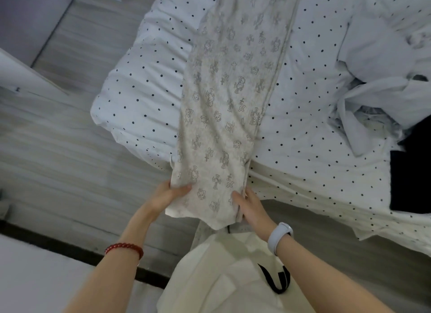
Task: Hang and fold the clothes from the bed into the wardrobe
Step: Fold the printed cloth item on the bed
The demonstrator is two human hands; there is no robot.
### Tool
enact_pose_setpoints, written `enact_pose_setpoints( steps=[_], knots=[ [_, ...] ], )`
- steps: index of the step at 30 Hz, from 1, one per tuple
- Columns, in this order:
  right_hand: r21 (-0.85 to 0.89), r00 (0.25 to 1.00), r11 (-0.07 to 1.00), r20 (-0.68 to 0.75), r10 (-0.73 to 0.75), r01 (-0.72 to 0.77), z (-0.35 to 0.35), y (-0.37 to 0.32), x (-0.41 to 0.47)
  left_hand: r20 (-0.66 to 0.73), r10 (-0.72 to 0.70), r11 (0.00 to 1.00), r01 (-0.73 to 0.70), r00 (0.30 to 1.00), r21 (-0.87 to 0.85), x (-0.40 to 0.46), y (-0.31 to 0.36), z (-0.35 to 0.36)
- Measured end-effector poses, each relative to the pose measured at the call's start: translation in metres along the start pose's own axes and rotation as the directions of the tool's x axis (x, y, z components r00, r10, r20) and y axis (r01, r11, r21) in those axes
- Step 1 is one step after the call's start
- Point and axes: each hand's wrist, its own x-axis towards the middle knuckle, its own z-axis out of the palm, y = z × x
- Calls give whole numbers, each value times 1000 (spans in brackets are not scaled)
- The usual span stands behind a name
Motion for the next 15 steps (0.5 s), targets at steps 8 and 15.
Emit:
enact_pose_setpoints(
  steps=[8,15],
  knots=[
    [55,991,996,-120,-57,64,16,16,-32,-148,38,969,-72,988,-237,-58,-8,9],
    [72,988,986,-22,151,-149,27,7,-68,-295,133,958,-199,946,-205,-79,-1,25]
  ],
)
